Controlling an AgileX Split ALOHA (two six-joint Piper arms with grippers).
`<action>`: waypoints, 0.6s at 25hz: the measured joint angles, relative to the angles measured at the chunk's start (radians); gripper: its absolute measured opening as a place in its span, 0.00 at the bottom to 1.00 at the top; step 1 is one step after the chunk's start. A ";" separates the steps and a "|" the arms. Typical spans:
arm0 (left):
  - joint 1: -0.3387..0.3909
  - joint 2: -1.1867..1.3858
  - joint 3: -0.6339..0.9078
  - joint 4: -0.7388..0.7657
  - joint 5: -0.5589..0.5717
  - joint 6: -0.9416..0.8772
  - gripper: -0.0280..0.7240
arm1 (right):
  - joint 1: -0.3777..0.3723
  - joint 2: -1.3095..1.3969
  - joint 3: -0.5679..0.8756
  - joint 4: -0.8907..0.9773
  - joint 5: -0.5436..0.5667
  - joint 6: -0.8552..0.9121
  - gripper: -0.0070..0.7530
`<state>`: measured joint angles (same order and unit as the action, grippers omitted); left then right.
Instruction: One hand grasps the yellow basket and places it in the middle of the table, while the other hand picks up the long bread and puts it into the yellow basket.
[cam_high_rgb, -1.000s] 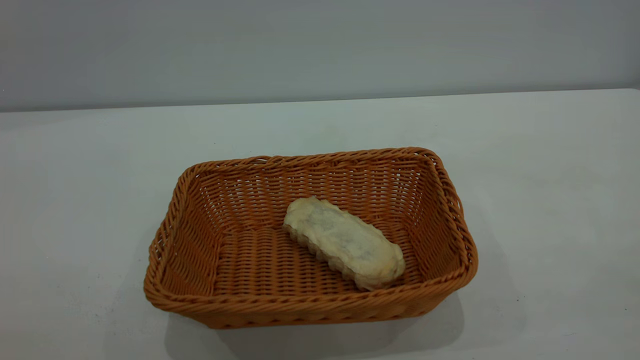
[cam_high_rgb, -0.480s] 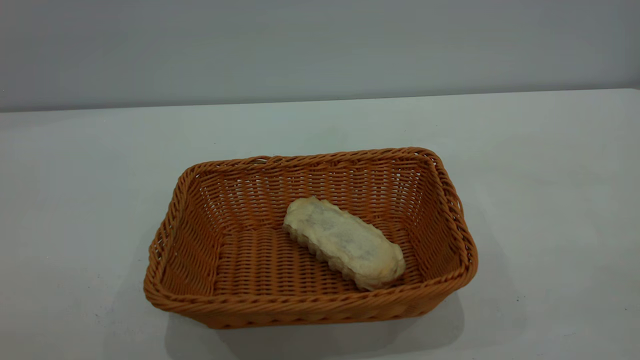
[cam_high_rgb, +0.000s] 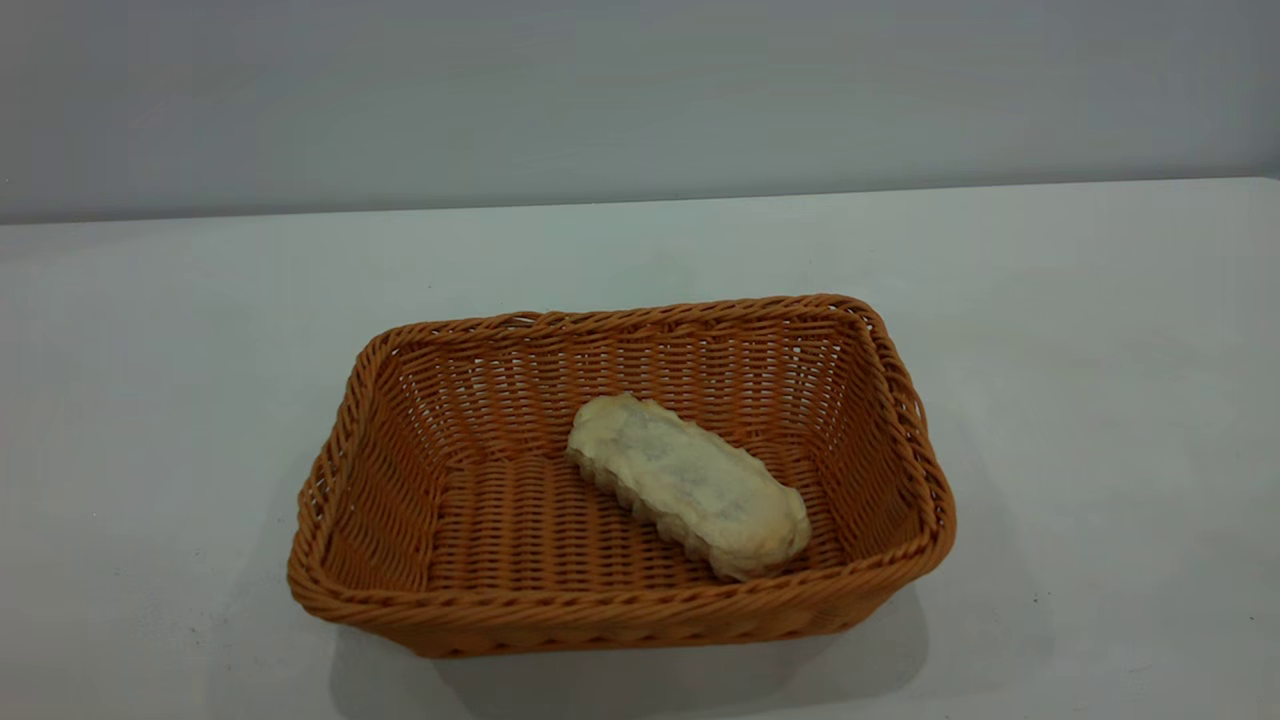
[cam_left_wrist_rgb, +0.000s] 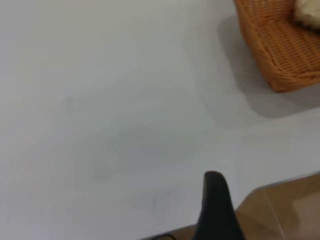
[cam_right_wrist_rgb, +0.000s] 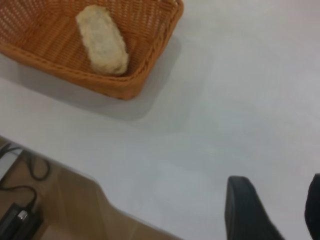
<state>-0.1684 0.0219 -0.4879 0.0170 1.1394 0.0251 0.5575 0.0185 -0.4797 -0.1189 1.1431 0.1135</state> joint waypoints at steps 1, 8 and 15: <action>0.021 0.000 0.000 0.000 0.000 0.000 0.79 | -0.029 0.000 0.000 0.000 0.000 0.000 0.45; 0.114 -0.002 0.000 0.000 0.000 0.000 0.79 | -0.306 -0.035 0.000 0.000 0.000 0.000 0.45; 0.136 -0.042 0.000 0.000 0.000 0.000 0.79 | -0.444 -0.035 0.000 0.000 0.000 0.000 0.45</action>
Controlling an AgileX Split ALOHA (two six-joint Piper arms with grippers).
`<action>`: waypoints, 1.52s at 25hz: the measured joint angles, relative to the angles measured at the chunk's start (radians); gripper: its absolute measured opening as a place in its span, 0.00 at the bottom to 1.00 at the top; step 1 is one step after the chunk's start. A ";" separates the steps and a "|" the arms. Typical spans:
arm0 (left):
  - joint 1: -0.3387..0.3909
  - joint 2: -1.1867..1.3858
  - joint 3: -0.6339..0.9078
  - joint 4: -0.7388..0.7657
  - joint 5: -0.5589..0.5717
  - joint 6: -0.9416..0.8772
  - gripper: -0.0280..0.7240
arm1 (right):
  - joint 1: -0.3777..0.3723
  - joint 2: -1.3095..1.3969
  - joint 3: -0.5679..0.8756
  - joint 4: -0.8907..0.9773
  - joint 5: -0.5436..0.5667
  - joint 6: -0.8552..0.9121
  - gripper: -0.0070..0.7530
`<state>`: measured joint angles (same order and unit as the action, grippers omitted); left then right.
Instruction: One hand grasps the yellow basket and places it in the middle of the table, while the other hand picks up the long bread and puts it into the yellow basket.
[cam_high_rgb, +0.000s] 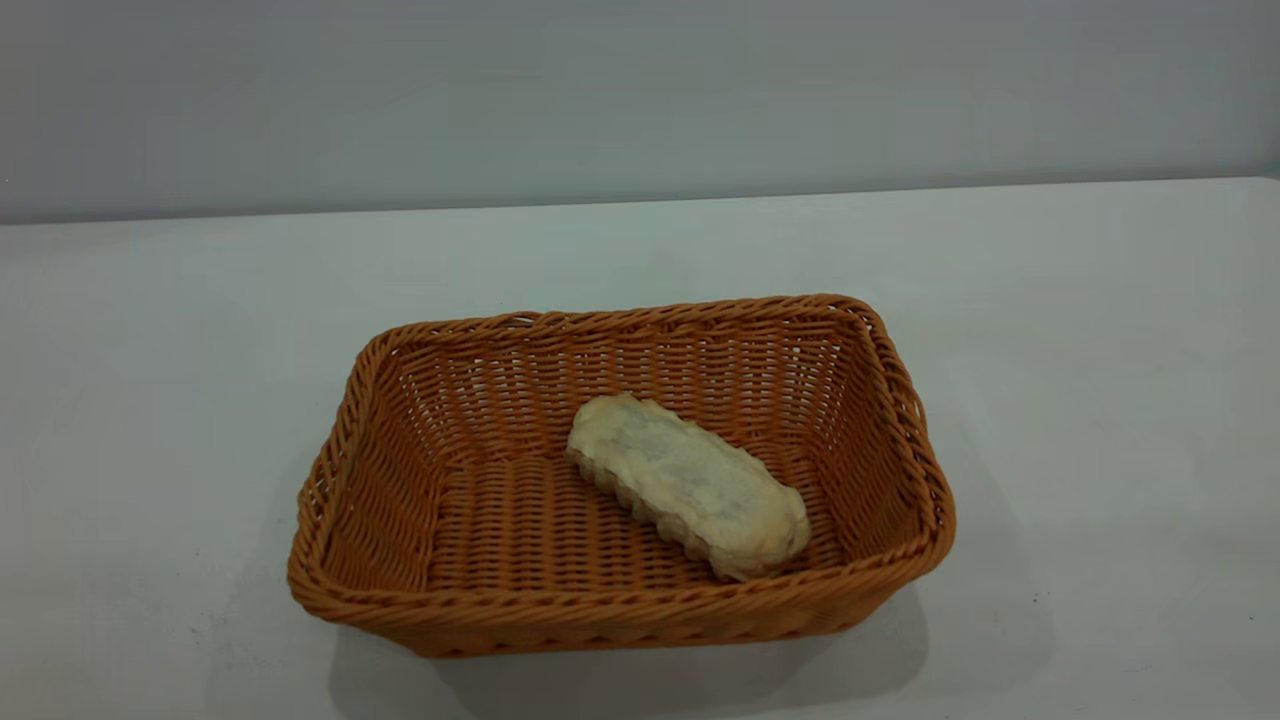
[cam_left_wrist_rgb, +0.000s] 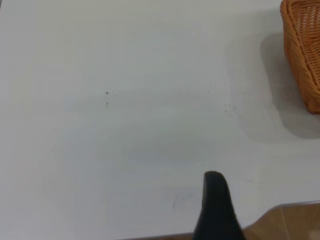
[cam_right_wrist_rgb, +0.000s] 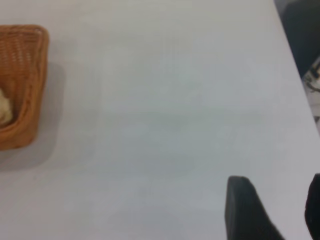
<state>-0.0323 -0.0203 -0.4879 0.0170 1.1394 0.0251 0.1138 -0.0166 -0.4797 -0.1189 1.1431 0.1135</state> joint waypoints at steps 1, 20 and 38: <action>0.000 -0.001 0.000 0.000 0.000 0.000 0.79 | -0.013 0.000 0.000 0.001 0.000 0.000 0.45; 0.000 -0.002 0.000 0.000 0.000 0.000 0.79 | -0.090 0.000 0.000 0.001 0.000 0.000 0.45; 0.000 -0.002 0.000 0.000 0.000 -0.003 0.79 | -0.090 0.000 0.000 0.001 0.000 0.000 0.45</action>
